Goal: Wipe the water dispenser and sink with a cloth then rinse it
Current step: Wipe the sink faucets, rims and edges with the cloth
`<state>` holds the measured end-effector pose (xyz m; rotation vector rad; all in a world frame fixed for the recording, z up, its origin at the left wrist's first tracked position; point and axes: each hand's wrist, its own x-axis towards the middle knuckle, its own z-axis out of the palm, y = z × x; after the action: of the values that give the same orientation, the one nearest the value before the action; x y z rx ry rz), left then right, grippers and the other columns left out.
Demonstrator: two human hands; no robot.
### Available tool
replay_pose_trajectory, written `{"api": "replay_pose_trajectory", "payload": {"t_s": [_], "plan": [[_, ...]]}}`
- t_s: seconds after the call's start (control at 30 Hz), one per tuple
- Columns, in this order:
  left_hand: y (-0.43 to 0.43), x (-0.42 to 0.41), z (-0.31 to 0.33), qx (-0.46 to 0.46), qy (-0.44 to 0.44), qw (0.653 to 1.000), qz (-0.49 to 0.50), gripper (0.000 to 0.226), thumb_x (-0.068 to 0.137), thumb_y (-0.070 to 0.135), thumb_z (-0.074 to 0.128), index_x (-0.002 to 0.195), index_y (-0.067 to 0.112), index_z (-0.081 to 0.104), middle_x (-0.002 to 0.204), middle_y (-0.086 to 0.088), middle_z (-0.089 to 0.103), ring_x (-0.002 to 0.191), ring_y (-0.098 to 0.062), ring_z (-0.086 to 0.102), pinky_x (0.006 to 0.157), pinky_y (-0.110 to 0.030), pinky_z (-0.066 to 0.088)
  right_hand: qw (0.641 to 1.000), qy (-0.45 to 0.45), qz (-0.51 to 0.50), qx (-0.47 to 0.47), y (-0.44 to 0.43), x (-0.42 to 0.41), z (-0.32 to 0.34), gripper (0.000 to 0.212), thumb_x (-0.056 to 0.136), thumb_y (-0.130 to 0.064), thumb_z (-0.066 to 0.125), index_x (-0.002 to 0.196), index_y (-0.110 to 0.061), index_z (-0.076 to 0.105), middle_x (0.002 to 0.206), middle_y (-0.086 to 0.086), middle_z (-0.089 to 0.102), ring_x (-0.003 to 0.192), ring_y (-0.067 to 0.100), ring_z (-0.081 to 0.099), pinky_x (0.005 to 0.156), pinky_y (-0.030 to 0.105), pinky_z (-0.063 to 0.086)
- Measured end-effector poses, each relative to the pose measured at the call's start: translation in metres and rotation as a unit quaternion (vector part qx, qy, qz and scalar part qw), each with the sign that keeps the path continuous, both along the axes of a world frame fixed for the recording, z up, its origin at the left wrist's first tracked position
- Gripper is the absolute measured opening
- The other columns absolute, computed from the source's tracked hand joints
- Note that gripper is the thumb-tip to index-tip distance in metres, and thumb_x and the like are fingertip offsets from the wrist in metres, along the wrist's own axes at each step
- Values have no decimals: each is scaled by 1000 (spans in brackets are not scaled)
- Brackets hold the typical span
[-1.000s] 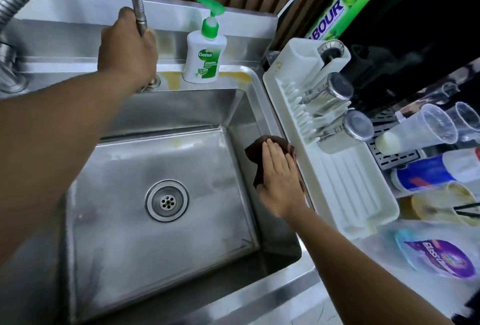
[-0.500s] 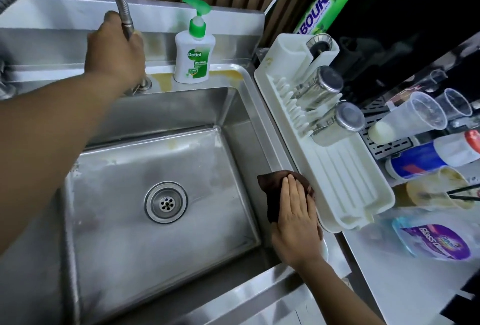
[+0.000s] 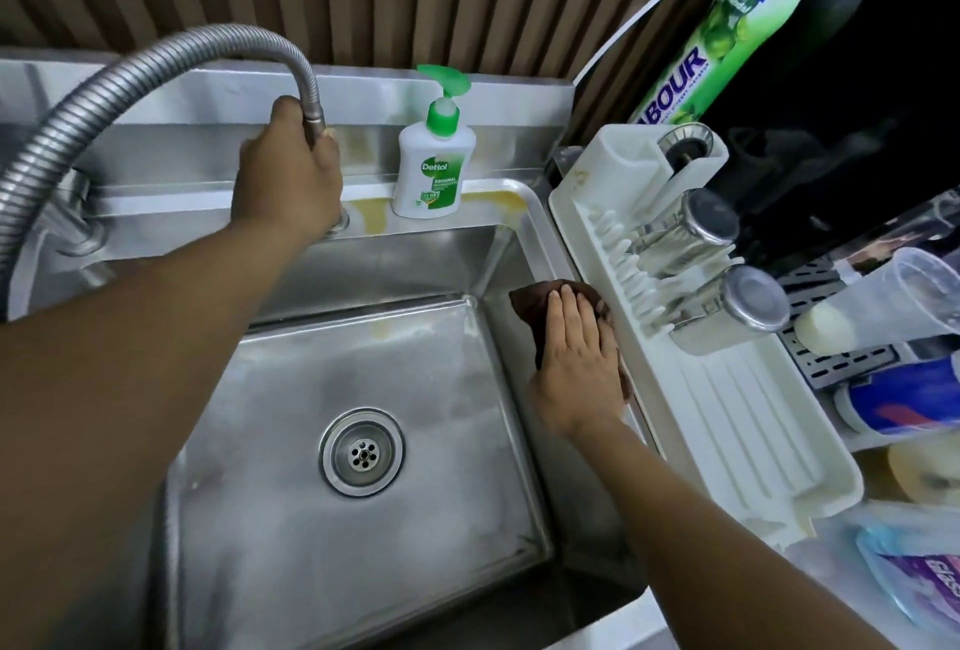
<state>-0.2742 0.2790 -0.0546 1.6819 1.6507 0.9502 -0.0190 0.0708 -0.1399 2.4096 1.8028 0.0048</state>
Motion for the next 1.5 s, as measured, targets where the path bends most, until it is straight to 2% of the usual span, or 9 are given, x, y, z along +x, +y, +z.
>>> {"api": "replay_pose_trajectory", "payload": {"t_s": [0.13,0.27,0.47,0.63,0.7,0.8,0.97,1.23,1.5], "plan": [[-1,1,-1,2,-14,1000,2,11,95,43,45,95,32,44,91,-12,65,83,-41,67,65,-54,61,999,13,17,-31,38,3,6,89,78,-32,20,161,-4,3,169,13,7,156,27,2,125,45,-1],[-2,1,-3,10,-3,1000,-10,11,99,41,46,98,30,44,91,-10,65,81,-39,67,67,-56,61,999,14,36,-29,70,5,8,91,77,-41,-1,160,-4,-1,169,13,3,156,26,-2,125,44,-5],[-2,5,-6,7,-5,1000,-2,11,103,39,46,104,29,45,92,-9,66,84,-36,67,74,-55,61,997,13,57,-55,121,6,14,91,96,-45,46,159,-3,-5,169,15,-2,156,27,-5,126,44,-7],[-1,7,-8,0,-5,1000,5,13,102,42,44,104,30,45,90,-8,66,86,-37,67,74,-55,60,995,15,72,-68,134,9,15,92,95,-40,47,159,-1,-7,169,15,-4,156,27,-6,126,45,-4],[-3,7,-6,-2,-3,1000,8,13,102,43,44,102,30,44,89,-8,66,86,-37,67,74,-56,60,995,23,72,-64,130,9,16,92,91,-50,34,159,-1,-4,169,16,-1,156,28,-3,126,44,-3],[-4,9,-4,-2,-13,1000,7,13,102,42,44,102,29,44,91,-8,65,86,-37,67,74,-55,61,995,46,73,-51,113,9,16,100,75,-54,3,159,2,7,167,19,11,155,32,8,125,46,3],[-5,7,-1,1,-12,1000,-1,11,103,41,46,100,31,44,90,-8,64,84,-36,68,72,-54,62,997,40,64,5,50,8,5,81,80,-31,26,151,7,36,153,24,44,142,39,41,117,53,29],[-10,7,7,1,-13,1000,7,13,102,43,46,99,30,44,93,-11,65,82,-37,68,69,-55,61,999,13,50,1,-82,0,9,93,66,-18,60,153,4,34,157,20,39,143,37,40,119,49,21],[-11,5,8,-3,-10,1000,1,13,101,44,45,101,31,44,94,-13,66,80,-36,68,69,-55,62,999,17,0,-27,-142,-10,7,94,58,-25,48,147,6,45,154,20,44,140,34,42,113,50,28]]}}
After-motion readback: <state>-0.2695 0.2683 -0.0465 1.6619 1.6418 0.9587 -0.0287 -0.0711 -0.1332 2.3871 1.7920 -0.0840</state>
